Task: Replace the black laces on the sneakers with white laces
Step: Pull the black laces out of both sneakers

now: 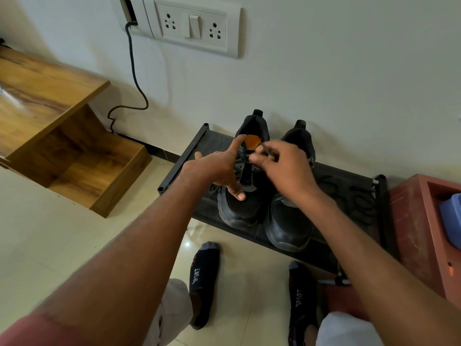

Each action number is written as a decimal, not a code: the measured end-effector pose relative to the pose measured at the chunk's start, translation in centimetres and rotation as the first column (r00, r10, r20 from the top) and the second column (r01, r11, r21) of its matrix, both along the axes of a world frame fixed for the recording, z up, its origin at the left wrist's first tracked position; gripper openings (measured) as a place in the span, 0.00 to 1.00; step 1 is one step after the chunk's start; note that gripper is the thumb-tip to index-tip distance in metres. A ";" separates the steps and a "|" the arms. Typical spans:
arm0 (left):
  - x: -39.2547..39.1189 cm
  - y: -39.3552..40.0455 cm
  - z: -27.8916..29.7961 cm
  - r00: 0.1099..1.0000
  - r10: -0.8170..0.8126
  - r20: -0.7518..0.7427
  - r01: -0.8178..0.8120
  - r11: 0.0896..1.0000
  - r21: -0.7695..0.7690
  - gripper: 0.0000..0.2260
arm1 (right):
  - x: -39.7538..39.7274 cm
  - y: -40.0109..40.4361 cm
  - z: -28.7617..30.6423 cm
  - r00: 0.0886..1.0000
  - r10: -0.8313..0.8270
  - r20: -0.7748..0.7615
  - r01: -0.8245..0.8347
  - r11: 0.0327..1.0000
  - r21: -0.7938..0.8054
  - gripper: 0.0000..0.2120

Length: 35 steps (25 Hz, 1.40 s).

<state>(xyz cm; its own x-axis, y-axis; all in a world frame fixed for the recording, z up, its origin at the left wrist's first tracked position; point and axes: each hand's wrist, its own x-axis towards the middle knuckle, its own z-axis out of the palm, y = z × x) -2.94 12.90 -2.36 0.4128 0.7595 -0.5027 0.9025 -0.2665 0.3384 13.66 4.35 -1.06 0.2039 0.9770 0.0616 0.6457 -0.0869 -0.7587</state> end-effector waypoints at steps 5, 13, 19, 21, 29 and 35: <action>-0.4 0.0 -0.1 1.000 0.027 0.008 -0.027 1.000 0.008 0.72 | -0.6 -0.5 -1.9 0.849 0.044 0.527 -0.055 0.998 0.005 0.01; -0.1 -0.5 0.3 0.999 0.037 0.026 -0.037 0.999 -0.009 0.71 | 0.2 0.1 2.1 0.550 -0.110 -0.828 0.142 0.989 -0.038 0.09; 0.1 -0.7 0.9 0.998 0.022 0.067 -0.020 0.999 -0.028 0.69 | -1.0 -0.4 -2.3 0.919 0.071 0.388 -0.038 0.995 -0.093 0.10; 0.2 -0.9 0.8 0.998 0.017 0.067 -0.016 1.000 -0.021 0.69 | -1.2 -0.6 -2.4 0.890 0.066 0.451 -0.024 0.995 -0.096 0.06; 0.2 -0.9 1.0 0.998 0.012 0.067 -0.011 1.000 -0.015 0.68 | 0.0 0.3 -1.8 0.984 -0.174 0.031 0.176 0.940 -0.292 0.03; -0.2 -0.2 1.4 0.999 -0.016 0.037 0.014 0.999 0.030 0.68 | 0.8 -0.2 1.9 0.939 0.114 0.326 -0.027 0.965 -0.261 0.20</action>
<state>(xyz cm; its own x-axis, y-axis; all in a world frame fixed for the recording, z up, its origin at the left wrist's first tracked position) -3.15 12.65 -0.96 0.4423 0.7676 -0.4638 0.8852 -0.2904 0.3635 14.46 4.19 0.84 0.1439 0.9807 -0.1326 0.8693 -0.1893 -0.4566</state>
